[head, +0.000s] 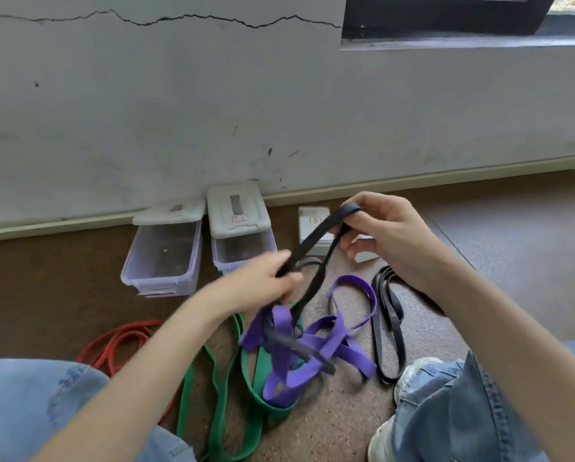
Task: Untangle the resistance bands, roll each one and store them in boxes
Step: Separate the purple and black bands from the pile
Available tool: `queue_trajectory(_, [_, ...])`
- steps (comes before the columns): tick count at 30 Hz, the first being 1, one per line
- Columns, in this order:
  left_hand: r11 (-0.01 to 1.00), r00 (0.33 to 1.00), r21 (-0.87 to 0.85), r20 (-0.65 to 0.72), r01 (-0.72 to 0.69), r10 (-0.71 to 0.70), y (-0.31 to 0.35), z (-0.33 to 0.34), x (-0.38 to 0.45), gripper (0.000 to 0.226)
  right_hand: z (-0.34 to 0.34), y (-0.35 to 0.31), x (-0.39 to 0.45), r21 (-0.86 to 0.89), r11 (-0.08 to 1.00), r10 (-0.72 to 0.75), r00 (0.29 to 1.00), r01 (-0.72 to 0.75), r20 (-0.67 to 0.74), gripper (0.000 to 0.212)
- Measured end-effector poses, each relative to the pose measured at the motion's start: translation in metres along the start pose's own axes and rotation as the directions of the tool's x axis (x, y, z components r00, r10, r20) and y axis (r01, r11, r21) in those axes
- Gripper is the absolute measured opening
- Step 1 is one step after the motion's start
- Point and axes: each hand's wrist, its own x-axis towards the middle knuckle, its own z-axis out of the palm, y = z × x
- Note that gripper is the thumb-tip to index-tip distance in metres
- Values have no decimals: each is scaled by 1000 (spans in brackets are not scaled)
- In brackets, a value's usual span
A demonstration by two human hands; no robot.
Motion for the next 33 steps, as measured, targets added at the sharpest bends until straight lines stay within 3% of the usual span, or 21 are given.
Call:
queue_trajectory(2, [996,984,6,153,91,-91,-17,23,-5,24,2,1,-1,-16,1000,17,1000,-17,-3,17])
queue_trajectory(4, [992,978,85,179,91,-105,-20,29,-6,28,2,7,-3,-319,947,65,995,-39,73,21])
queue_trajectory(6, [993,993,117,122,-7,-7,-4,13,-2,23,-1,10,-4,-652,758,188,958,-1,217,48])
queue_trajectory(7, [992,991,93,111,-80,69,10,1,-2,20,-1,12,-6,-693,721,242,928,22,282,56])
queue_trajectory(8, [985,983,75,105,-157,149,23,-11,-2,17,0,13,-7,-652,758,274,900,14,338,56])
queue_trajectory(10, [963,965,78,64,-259,254,37,-33,-3,18,4,9,-10,-512,859,265,870,-17,416,34])
queue_trajectory(13, [966,971,-106,-65,-237,231,29,-42,-3,11,2,-4,-8,-244,970,72,928,21,366,2])
queue_trajectory(15, [950,986,-272,14,-154,163,15,-25,-4,6,-1,-10,-6,33,999,-43,961,35,274,7])
queue_trajectory(18, [968,962,-252,259,-17,84,-9,19,-8,13,-2,-4,-4,282,958,-93,989,56,119,8])
queue_trajectory(20, [989,971,-150,237,-5,41,-15,25,-8,14,-7,4,-3,185,978,-93,996,93,-12,7])
queue_trajectory(22, [998,997,-55,62,-41,44,-9,6,-3,15,-17,10,0,-150,982,-140,979,117,-151,8])
queue_trajectory(24, [969,980,-186,-145,-160,134,8,-23,-2,16,-28,11,4,-568,823,-122,979,7,-164,11])
queue_trajectory(26, [925,953,-273,-220,-266,209,27,-42,0,13,-33,15,4,-791,595,48,989,-141,-141,45])
queue_trajectory(27, [937,952,-216,-199,-274,233,33,-43,0,13,-30,16,3,-815,562,77,990,-138,-114,68])
queue_trajectory(29, [971,966,-5,-106,-240,238,34,-37,1,12,-15,17,0,-767,642,-6,1000,-8,-16,91])
queue_trajectory(31, [966,967,118,-85,-230,240,31,-34,1,9,-3,16,-1,-651,754,-62,997,83,54,90])
queue_trajectory(33, [967,972,131,-59,-219,228,28,-37,0,9,0,17,-1,-544,837,-3,995,56,97,70])
